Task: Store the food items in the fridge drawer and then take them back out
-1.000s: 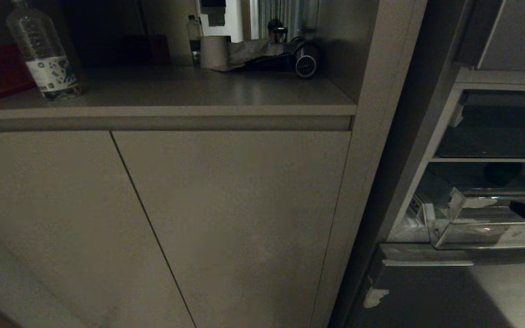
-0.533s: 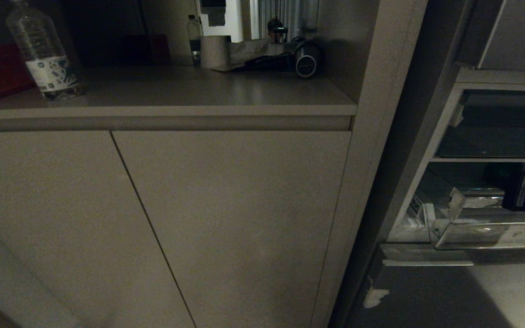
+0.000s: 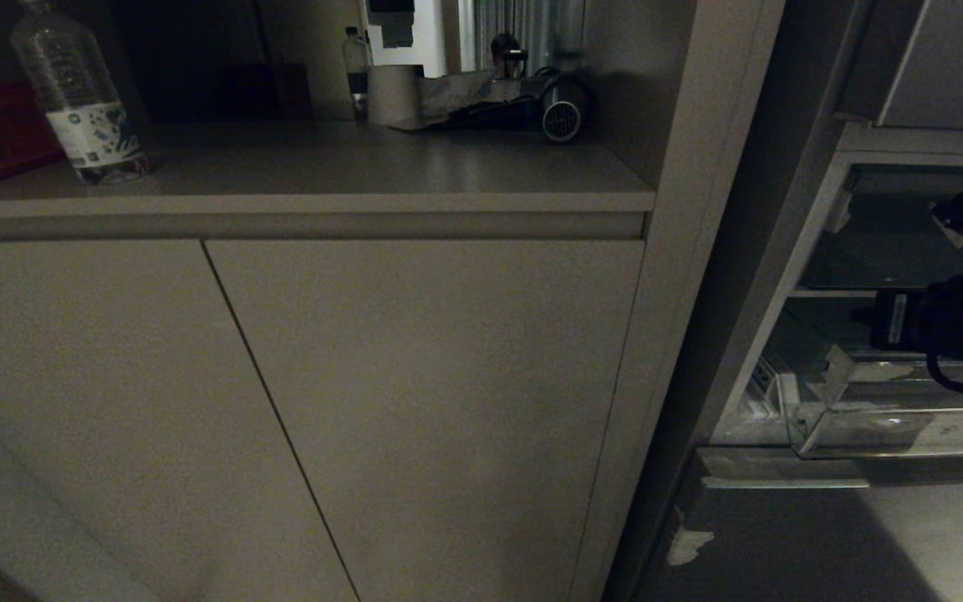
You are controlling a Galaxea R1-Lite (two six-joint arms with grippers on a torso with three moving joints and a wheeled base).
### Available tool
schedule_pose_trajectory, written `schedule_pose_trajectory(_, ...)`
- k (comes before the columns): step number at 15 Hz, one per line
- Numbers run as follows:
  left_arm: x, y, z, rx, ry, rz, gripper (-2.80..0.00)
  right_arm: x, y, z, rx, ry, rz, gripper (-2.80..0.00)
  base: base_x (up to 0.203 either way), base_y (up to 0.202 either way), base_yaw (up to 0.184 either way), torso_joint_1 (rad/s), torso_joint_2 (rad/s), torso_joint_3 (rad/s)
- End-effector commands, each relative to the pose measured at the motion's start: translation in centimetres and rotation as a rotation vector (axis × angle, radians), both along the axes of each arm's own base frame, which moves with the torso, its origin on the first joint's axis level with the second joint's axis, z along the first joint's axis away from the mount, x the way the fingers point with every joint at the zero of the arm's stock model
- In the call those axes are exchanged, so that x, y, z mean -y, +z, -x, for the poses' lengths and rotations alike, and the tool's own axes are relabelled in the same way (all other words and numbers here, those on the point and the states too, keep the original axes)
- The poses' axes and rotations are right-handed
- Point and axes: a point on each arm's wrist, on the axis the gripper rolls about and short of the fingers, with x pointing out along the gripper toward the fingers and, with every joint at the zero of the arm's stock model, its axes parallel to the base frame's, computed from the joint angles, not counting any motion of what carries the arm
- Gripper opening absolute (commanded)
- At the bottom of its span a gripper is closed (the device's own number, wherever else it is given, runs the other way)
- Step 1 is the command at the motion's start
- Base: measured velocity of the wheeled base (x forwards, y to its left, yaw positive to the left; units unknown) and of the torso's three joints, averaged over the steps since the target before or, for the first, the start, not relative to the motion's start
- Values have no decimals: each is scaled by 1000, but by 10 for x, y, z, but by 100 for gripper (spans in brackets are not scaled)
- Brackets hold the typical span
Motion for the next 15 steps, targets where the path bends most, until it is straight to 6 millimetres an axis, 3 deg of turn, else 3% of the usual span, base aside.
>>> schedule_pose_trajectory(1, 0, 0, 0, -1, 0, 0, -280, 5, -4, -17, -62, -9, 1, -280, 0, 0, 0, 0, 0, 0)
schedule_pose_trajectory(7, 0, 0, 0, -1, 0, 0, -280, 14, 7, -17, -220, -17, 29, -280, 0, 0, 0, 0, 0, 0)
schedule_pose_trajectory(15, 0, 0, 0, -1, 0, 0, -280, 19, 28, 14, -362, -13, 72, -280, 0, 0, 0, 0, 0, 0)
